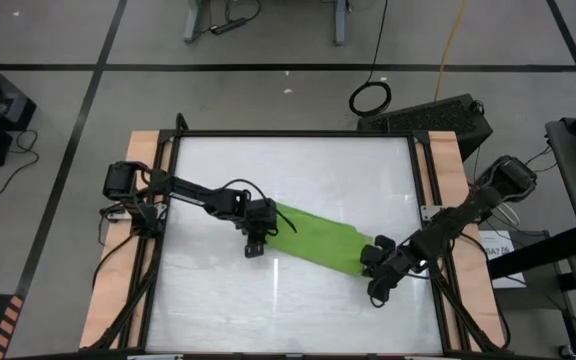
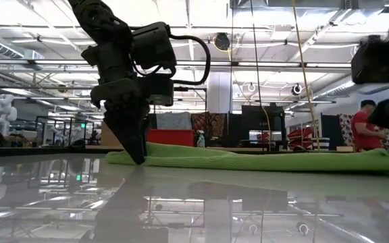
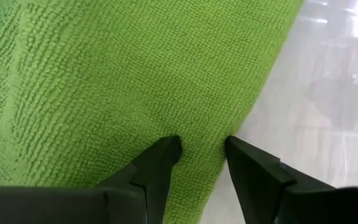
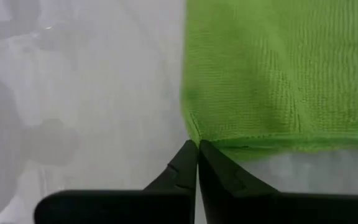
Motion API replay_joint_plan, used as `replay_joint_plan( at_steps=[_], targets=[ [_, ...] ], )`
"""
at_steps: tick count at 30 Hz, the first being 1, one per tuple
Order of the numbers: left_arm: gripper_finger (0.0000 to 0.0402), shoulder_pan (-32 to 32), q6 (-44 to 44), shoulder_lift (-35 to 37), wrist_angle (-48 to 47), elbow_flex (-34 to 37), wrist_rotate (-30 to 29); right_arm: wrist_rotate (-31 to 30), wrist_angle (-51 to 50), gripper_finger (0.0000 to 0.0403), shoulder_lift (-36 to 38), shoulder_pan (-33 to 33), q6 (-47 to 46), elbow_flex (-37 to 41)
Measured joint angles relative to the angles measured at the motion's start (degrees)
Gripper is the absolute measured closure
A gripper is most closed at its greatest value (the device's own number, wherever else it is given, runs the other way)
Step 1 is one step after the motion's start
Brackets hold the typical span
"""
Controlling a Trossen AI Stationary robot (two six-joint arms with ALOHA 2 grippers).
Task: Roll towel into tight, uniform cylinder
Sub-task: Roll the green towel
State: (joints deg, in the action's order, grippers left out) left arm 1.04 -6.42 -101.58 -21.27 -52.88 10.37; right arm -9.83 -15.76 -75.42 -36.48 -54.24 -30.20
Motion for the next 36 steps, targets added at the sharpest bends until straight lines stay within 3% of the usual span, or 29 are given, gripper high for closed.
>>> replay_joint_plan(
  at_steps=[7,11,19,26,29,36],
  targets=[
    [0.0240,0.0,1.2,0.0,-0.6,0.0,0.0,4.6,-0.7,0.0398,6.6,-1.3,2.9,0.0],
    [0.0240,0.0,2.6,0.0,-2.1,0.0,-0.3,5.9,1.4,0.0368,9.8,-2.9,4.0,0.0],
    [0.0240,-0.1,9.7,0.1,-6.1,-0.1,-3.5,-4.8,-9.3,0.0273,13.2,-2.8,-0.7,0.0],
    [0.0240,0.0,10.1,3.7,-9.4,-0.8,-8.7,-11.1,-9.3,0.0277,13.2,1.0,2.6,0.0],
    [0.0240,0.2,8.4,6.0,-9.2,-3.5,-11.7,-11.3,-8.4,0.0283,13.0,3.8,5.2,0.0],
    [0.0240,-0.6,4.7,6.3,-5.9,-7.7,-11.7,-11.1,-5.4,0.0292,10.9,10.3,10.4,0.0]
  ],
)
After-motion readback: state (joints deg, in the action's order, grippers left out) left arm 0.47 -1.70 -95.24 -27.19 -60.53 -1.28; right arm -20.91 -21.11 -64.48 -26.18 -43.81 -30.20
